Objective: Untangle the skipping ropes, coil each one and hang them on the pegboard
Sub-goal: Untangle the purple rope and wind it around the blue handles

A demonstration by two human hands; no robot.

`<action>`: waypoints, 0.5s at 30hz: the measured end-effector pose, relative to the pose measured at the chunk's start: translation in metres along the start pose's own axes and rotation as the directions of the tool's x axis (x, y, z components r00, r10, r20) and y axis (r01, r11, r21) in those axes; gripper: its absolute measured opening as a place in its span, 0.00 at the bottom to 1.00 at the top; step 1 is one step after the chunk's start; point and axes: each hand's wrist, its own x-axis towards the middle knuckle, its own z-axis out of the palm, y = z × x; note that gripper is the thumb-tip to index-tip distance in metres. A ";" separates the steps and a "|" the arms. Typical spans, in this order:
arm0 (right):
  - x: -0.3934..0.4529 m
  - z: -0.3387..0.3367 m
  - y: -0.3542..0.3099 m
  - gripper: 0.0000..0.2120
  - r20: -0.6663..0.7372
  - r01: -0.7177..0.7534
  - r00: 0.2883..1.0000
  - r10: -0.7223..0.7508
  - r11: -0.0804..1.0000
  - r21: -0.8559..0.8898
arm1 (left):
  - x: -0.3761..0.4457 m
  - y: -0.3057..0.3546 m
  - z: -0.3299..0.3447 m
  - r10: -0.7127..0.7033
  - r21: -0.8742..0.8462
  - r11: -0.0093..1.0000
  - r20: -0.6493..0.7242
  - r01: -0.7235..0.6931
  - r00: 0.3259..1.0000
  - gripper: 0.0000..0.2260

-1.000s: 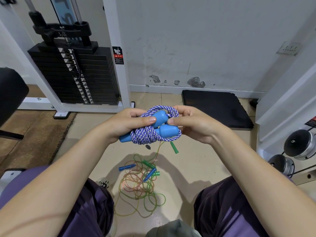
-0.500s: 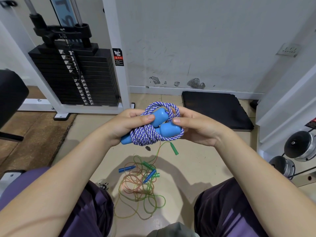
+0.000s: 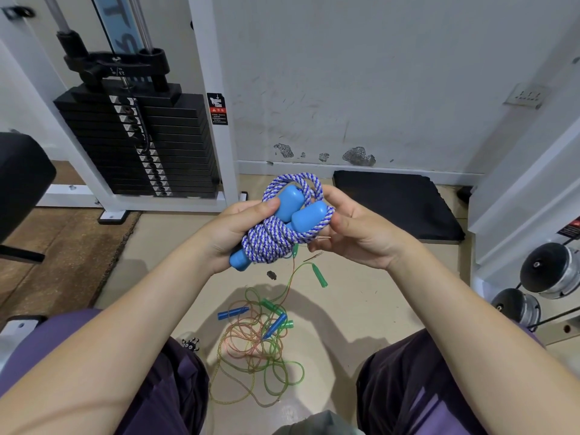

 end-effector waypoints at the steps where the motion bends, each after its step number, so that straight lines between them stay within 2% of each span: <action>1: 0.001 0.000 0.000 0.31 -0.006 0.003 1.000 -0.003 1.000 -0.002 | 0.000 -0.001 -0.001 0.004 -0.004 1.000 -0.003 -0.004 1.000 0.24; 4: 0.003 0.001 0.002 0.30 -0.038 0.015 0.999 -0.015 1.000 -0.001 | 0.001 -0.001 -0.002 -0.003 -0.015 1.000 -0.010 0.003 1.000 0.18; 7: 0.005 0.001 0.003 0.34 -0.068 0.025 0.997 -0.025 1.000 0.002 | 0.001 -0.001 -0.002 -0.002 0.016 1.000 -0.007 0.002 1.000 0.14; 11: 0.004 0.000 0.002 0.37 -0.075 0.015 0.997 -0.015 1.000 0.006 | 0.000 -0.001 0.000 0.008 0.018 1.000 0.013 -0.008 1.000 0.15; 15: 0.003 0.000 0.002 0.39 -0.112 0.009 0.994 -0.005 0.999 0.036 | 0.002 -0.004 0.004 0.022 0.023 0.999 -0.001 -0.022 1.000 0.09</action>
